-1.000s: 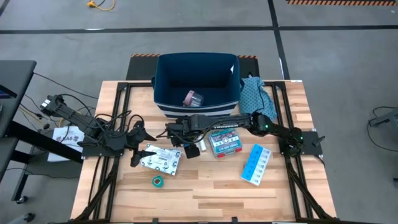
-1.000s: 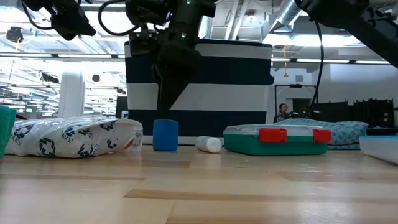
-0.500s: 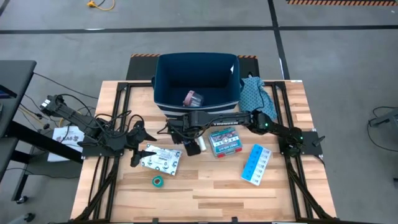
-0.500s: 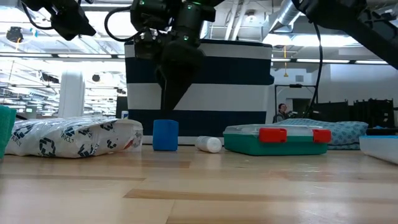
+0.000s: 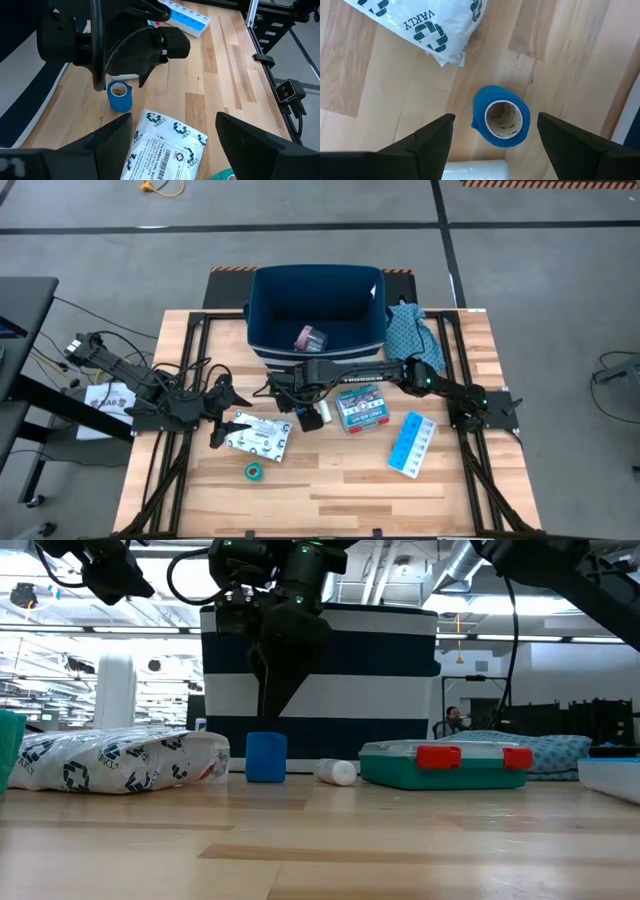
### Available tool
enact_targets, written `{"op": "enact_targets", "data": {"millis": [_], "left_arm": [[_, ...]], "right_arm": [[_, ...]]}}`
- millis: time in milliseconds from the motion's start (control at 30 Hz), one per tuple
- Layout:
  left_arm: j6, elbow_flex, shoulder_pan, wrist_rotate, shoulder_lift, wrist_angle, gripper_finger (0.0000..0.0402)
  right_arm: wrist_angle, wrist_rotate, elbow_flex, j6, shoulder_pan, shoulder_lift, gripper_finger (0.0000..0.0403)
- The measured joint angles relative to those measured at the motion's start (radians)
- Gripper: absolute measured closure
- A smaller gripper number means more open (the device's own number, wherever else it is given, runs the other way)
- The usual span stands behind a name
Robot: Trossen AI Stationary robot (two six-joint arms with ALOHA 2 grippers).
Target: Pick & place medical supplies in basket/bin
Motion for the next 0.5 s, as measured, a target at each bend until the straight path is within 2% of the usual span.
{"op": "enact_targets", "data": {"millis": [300, 500], "left_arm": [[0.0, 0.0, 0.0, 0.0, 0.0, 0.008, 0.0126], [-0.001, 0.0, 0.0, 0.0, 0.0, 0.007, 0.0126]], "right_arm": [[-0.009, 0.004, 0.0, 0.004, 0.0, 0.068, 0.012], [0.035, 0.027, 0.0, 0.008, -0.002, 0.069, 0.012]]}}
